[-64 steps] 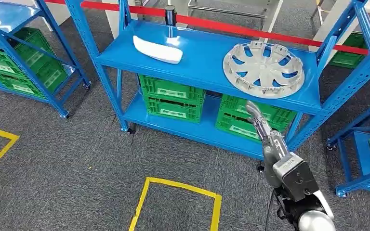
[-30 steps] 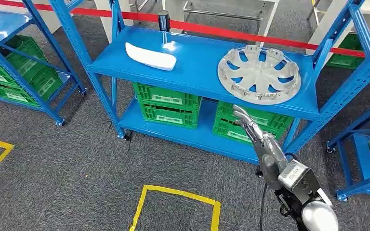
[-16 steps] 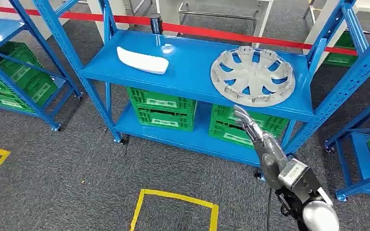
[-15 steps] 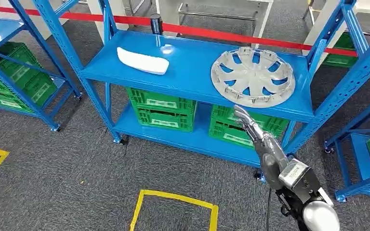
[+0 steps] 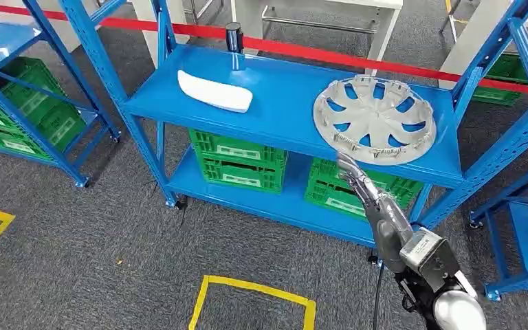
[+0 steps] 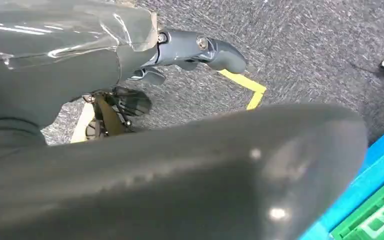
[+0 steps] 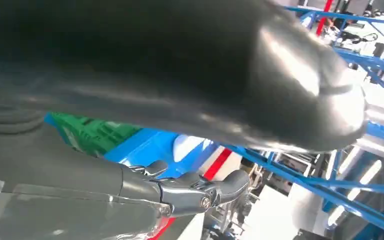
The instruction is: Take the parts from the cabinet and place them on the table.
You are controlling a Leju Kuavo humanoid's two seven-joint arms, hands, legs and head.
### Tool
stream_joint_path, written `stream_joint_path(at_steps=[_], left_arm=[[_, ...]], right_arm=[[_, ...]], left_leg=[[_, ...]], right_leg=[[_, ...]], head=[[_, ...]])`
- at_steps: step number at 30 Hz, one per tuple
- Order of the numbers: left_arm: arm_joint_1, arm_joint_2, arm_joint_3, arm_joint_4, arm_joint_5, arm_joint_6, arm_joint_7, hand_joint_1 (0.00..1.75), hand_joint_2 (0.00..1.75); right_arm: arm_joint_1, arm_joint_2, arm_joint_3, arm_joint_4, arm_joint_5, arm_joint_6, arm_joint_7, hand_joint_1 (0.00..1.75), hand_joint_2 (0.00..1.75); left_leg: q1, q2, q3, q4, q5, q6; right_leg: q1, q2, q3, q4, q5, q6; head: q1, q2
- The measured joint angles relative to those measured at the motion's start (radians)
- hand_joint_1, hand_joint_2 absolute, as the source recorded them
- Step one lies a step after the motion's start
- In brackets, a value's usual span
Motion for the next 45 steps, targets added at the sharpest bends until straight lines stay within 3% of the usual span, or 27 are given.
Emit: stream_joint_path(at_steps=[3,4,6,7,11,14,17,18,19,20,21,23,25,26,27,28,29,30,31,33,35,37,38,41,42,43,45], left_arm=[[-0.001,0.001,0.000,0.000,0.000,-0.001,-0.003,0.00,0.00],[-0.002,0.006,0.000,0.000,0.000,-0.002,-0.004,0.00,0.00],[-0.002,0.005,0.000,0.000,-0.001,-0.005,-0.008,0.00,0.00],[-0.002,0.005,0.000,0.000,-0.002,-0.006,-0.009,0.00,0.00],[-0.002,0.005,0.000,0.000,-0.002,-0.006,-0.009,0.00,0.00],[-0.002,0.006,0.000,0.000,-0.002,-0.006,-0.009,0.00,0.00],[-0.002,0.006,0.000,0.000,-0.003,-0.007,-0.009,0.00,0.00],[-0.001,0.006,0.002,0.000,-0.003,-0.008,-0.009,0.00,0.00],[-0.002,0.011,0.004,-0.001,-0.004,-0.010,-0.010,0.00,0.00],[-0.002,0.012,0.004,-0.002,-0.004,-0.010,-0.010,0.00,0.00],[-0.002,0.012,0.005,-0.002,-0.004,-0.010,-0.010,0.00,0.00],[-0.003,0.012,0.006,-0.002,-0.003,-0.010,-0.011,0.00,0.00],[-0.003,0.011,0.006,-0.002,-0.004,-0.010,-0.010,0.00,0.00],[-0.003,0.010,0.006,-0.002,-0.004,-0.010,-0.010,0.00,0.00],[-0.003,0.010,0.006,-0.002,-0.004,-0.010,-0.010,0.00,0.00],[-0.003,0.009,0.006,-0.002,-0.004,-0.010,-0.010,0.00,0.00],[-0.002,0.009,0.007,-0.002,-0.004,-0.010,-0.010,0.00,0.00],[-0.003,0.008,0.008,-0.002,-0.004,-0.010,-0.010,0.00,0.00],[-0.003,0.008,0.008,-0.002,-0.004,-0.010,-0.010,0.00,0.00],[-0.003,0.008,0.009,-0.002,-0.004,-0.010,-0.010,0.00,0.00],[-0.003,0.008,0.010,-0.002,-0.004,-0.010,-0.010,0.00,0.00],[-0.004,0.011,0.010,-0.003,-0.004,-0.010,-0.010,0.00,0.00],[-0.004,0.009,0.010,-0.003,-0.004,-0.010,-0.010,0.00,0.00],[-0.004,0.009,0.010,-0.003,-0.004,-0.010,-0.010,0.00,0.00],[-0.004,0.008,0.011,-0.003,-0.004,-0.010,-0.010,0.00,0.00],[-0.003,0.008,0.011,-0.003,-0.004,-0.010,-0.010,0.00,0.00],[-0.003,0.009,0.011,-0.003,-0.004,-0.010,-0.010,0.00,0.00]], right_arm=[[0.000,0.000,0.000,0.000,0.000,0.000,0.002,0.00,0.00],[0.000,0.001,0.000,0.000,0.000,0.000,0.004,0.00,0.00],[-0.001,0.001,0.000,-0.001,-0.001,0.000,0.005,0.00,0.00],[-0.001,0.002,0.000,-0.001,-0.001,0.000,0.005,0.00,0.00],[-0.001,0.002,0.000,-0.001,-0.001,0.000,0.005,0.00,0.00],[-0.001,0.002,0.000,-0.001,-0.001,0.000,0.005,0.00,0.00],[0.000,0.002,0.000,0.000,-0.001,0.002,0.006,0.00,0.00],[0.001,0.003,0.000,0.000,-0.001,0.002,0.007,0.00,0.00],[0.000,0.005,0.000,0.000,-0.002,0.002,0.007,0.00,0.00],[0.001,0.006,0.000,-0.001,-0.002,0.002,0.008,0.00,0.00],[0.000,0.007,0.000,-0.002,-0.002,0.002,0.008,0.00,0.00],[-0.003,0.006,-0.002,-0.003,-0.002,0.002,0.008,0.00,0.00],[0.000,0.006,-0.005,-0.002,-0.002,0.002,0.009,0.00,0.00],[0.002,0.006,-0.005,-0.001,-0.002,0.002,0.009,0.00,0.00],[0.002,0.006,-0.005,0.000,-0.002,0.002,0.010,0.00,0.00],[0.003,0.006,-0.005,0.000,-0.002,0.002,0.010,0.00,0.00],[0.002,0.006,-0.005,0.000,-0.002,0.002,0.010,0.00,0.00],[0.002,0.006,-0.005,0.000,-0.002,0.002,0.010,0.00,0.00],[0.002,0.006,-0.005,0.000,-0.002,0.002,0.010,0.00,0.00],[0.003,0.006,-0.005,0.001,-0.002,0.002,0.012,0.00,0.00],[0.002,0.006,-0.005,0.001,-0.002,0.002,0.013,0.00,0.00],[0.002,0.007,-0.005,0.000,-0.002,0.002,0.013,0.00,0.00],[0.001,0.007,-0.005,0.000,-0.002,0.002,0.013,0.00,0.00],[0.002,0.008,-0.005,0.000,-0.002,0.002,0.013,0.00,0.00],[0.002,0.008,-0.005,0.000,-0.002,0.002,0.013,0.00,0.00],[0.002,0.008,-0.005,0.000,-0.002,0.002,0.013,0.00,0.00],[0.002,0.008,-0.005,0.000,-0.002,0.002,0.013,0.00,0.00]], left_leg=[[0.005,0.003,0.004,-0.001,-0.006,-0.011],[0.008,0.002,0.006,0.003,-0.014,-0.016],[0.013,0.003,-0.033,0.090,-0.057,-0.030],[0.015,0.003,-0.054,0.129,-0.074,-0.033],[0.015,0.003,-0.054,0.129,-0.074,-0.033],[0.016,0.003,-0.071,0.161,-0.087,-0.036],[0.020,0.003,-0.139,0.274,-0.124,-0.042],[0.021,0.004,-0.166,0.250,-0.048,-0.039],[0.007,0.006,-0.064,0.013,0.049,-0.010],[0.001,0.006,-0.065,0.014,0.043,0.001],[0.002,0.006,-0.045,-0.003,0.047,0.006],[0.011,0.006,-0.023,-0.030,0.056,0.017],[0.010,0.006,-0.020,-0.030,0.051,0.020],[0.009,0.005,-0.019,-0.029,0.048,0.022],[0.009,0.004,-0.016,-0.029,0.044,0.021],[0.009,0.003,-0.010,-0.029,0.040,0.019],[0.009,0.002,-0.002,-0.028,0.034,0.016],[0.010,0.001,0.007,-0.025,0.026,0.012],[0.009,0.000,0.011,-0.020,0.017,0.007],[0.002,0.000,0.008,-0.006,-0.001,-0.005],[0.006,0.001,0.012,-0.009,-0.005,-0.013],[0.009,0.001,0.012,0.003,-0.019,-0.024],[0.010,0.002,-0.007,0.050,-0.043,-0.031],[0.021,0.003,-0.142,0.283,-0.127,-0.046],[0.021,0.003,-0.178,0.325,-0.125,-0.047],[0.021,0.003,-0.182,0.308,-0.097,-0.046],[0.020,0.003,-0.127,0.158,0.007,-0.035]], right_leg=[[0.007,0.002,0.000,0.001,-0.005,-0.024],[-0.006,0.004,0.008,-0.002,-0.006,-0.028],[-0.005,0.003,0.019,-0.003,-0.014,-0.043],[-0.004,0.003,0.020,-0.002,-0.015,-0.045],[-0.004,0.003,0.020,-0.002,-0.015,-0.045],[-0.004,0.003,0.021,-0.002,-0.016,-0.046],[-0.002,0.003,0.024,-0.002,-0.021,-0.047],[-0.001,0.010,0.041,-0.002,-0.035,-0.045],[0.008,0.013,0.060,-0.004,-0.051,-0.034],[0.001,0.012,0.063,-0.013,-0.054,-0.018],[0.005,0.012,0.071,-0.021,-0.055,-0.013],[0.003,0.007,0.035,0.051,-0.082,-0.016],[0.003,0.007,-0.057,0.208,-0.136,-0.022],[0.003,0.007,-0.104,0.280,-0.152,-0.019],[0.002,0.007,-0.127,0.305,-0.148,-0.013],[0.001,0.007,-0.124,0.278,-0.124,-0.003],[-0.001,0.006,-0.097,0.207,-0.083,0.010],[-0.003,0.004,-0.053,0.108,-0.036,0.020],[-0.004,0.000,-0.014,0.022,-0.001,0.024],[0.001,0.000,0.003,-0.002,0.001,-0.007],[0.009,0.001,0.003,-0.001,-0.004,-0.022],[-0.003,0.004,0.015,-0.007,-0.006,-0.032],[-0.004,0.002,0.022,-0.007,-0.012,-0.042],[0.000,0.003,0.029,-0.006,-0.020,-0.051],[0.001,0.004,0.031,-0.006,-0.024,-0.051],[0.001,0.006,0.036,-0.006,-0.027,-0.050],[0.005,0.010,0.051,-0.007,-0.036,-0.047]], head=[[0.000,0.000],[0.001,0.000],[-0.006,0.000],[-0.004,0.000],[-0.004,0.000],[-0.004,0.000],[-0.005,0.000],[-0.005,0.000],[-0.004,0.000],[-0.004,0.000],[-0.004,0.000],[0.003,0.000],[0.003,0.000],[0.003,0.000],[0.003,0.000],[0.003,0.000],[0.003,0.000],[0.003,0.000],[0.004,0.000],[0.002,0.000],[0.003,0.000],[0.003,0.000],[-0.004,0.000],[-0.003,0.000],[-0.003,0.000],[-0.003,0.000],[-0.003,0.000]])
